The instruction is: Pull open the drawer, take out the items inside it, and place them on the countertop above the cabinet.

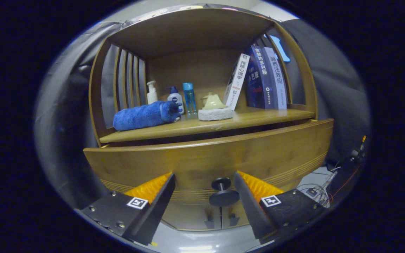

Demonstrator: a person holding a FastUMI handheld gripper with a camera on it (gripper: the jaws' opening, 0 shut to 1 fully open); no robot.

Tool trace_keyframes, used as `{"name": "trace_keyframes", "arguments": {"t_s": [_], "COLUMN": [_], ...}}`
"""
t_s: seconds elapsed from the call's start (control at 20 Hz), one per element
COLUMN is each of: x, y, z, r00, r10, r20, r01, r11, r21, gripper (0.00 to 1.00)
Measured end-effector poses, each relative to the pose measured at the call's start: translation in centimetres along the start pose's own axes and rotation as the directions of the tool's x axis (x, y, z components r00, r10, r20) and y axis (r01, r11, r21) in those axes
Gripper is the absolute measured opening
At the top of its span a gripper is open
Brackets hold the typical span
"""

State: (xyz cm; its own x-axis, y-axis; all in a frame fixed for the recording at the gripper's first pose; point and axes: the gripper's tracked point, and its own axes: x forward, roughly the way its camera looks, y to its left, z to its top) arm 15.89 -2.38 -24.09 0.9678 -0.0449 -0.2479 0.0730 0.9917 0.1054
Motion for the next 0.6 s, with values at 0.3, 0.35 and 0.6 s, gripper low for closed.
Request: {"name": "trace_keyframes", "arguments": {"t_s": [0.3, 0.35, 0.6], "x": [1.9, 2.2, 3.4], "y": [0.0, 0.1, 0.1], "z": [0.3, 0.3, 0.6], "r00": [1.0, 1.0, 1.0], "r10": [0.002, 0.002, 0.005], "r20": [0.0, -0.001, -0.007], "r01": [-0.002, -0.002, -0.005], "r11": [1.0, 1.0, 1.0], "r21": [0.007, 0.012, 0.016], "gripper": [1.0, 1.0, 1.0]}}
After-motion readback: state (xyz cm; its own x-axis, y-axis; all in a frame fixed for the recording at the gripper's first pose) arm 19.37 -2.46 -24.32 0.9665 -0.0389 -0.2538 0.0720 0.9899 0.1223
